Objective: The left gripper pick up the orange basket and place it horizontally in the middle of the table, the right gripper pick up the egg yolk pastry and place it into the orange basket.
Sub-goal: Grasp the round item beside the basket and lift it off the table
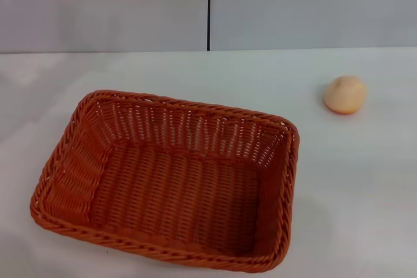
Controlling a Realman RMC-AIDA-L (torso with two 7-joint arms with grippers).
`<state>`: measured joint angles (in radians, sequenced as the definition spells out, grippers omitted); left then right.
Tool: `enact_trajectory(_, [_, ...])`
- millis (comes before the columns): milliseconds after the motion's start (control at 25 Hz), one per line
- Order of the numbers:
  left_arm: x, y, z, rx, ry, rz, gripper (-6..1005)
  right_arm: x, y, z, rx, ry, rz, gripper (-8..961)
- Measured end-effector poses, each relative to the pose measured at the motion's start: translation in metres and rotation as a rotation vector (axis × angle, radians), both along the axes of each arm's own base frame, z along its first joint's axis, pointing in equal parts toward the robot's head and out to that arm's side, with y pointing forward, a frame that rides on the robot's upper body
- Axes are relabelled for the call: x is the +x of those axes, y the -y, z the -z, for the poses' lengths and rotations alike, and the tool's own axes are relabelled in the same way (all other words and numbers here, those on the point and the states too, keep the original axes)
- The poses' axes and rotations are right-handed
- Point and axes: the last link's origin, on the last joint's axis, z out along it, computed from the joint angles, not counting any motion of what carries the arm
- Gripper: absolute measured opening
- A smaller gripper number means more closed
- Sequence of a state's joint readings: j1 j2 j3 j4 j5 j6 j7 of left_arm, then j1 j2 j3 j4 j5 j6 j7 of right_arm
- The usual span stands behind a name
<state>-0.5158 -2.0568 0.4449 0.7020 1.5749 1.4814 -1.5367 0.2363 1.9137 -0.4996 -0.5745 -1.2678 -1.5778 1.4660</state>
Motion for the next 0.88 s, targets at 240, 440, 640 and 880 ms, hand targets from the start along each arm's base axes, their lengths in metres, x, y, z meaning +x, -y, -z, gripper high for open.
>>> enact_trajectory(240, [-0.005, 0.014, 0.001, 0.222, 0.053, 0.078, 814, -0.029, -0.025, -0.048, -0.400, 0.150, 0.074, 604])
enact_trajectory(440, [-0.004, 0.019, 0.005, 0.276, 0.073, 0.107, 813, -0.058, -0.060, -0.059, -0.648, 0.371, 0.179, 599])
enact_trajectory(640, [-0.002, 0.019, 0.007, 0.265, 0.070, 0.123, 813, -0.078, -0.106, -0.037, -0.773, 0.622, 0.277, 593])
enact_trajectory(880, [0.007, 0.023, 0.017, 0.237, 0.071, 0.180, 813, -0.088, -0.140, 0.013, -0.818, 0.860, 0.362, 587])
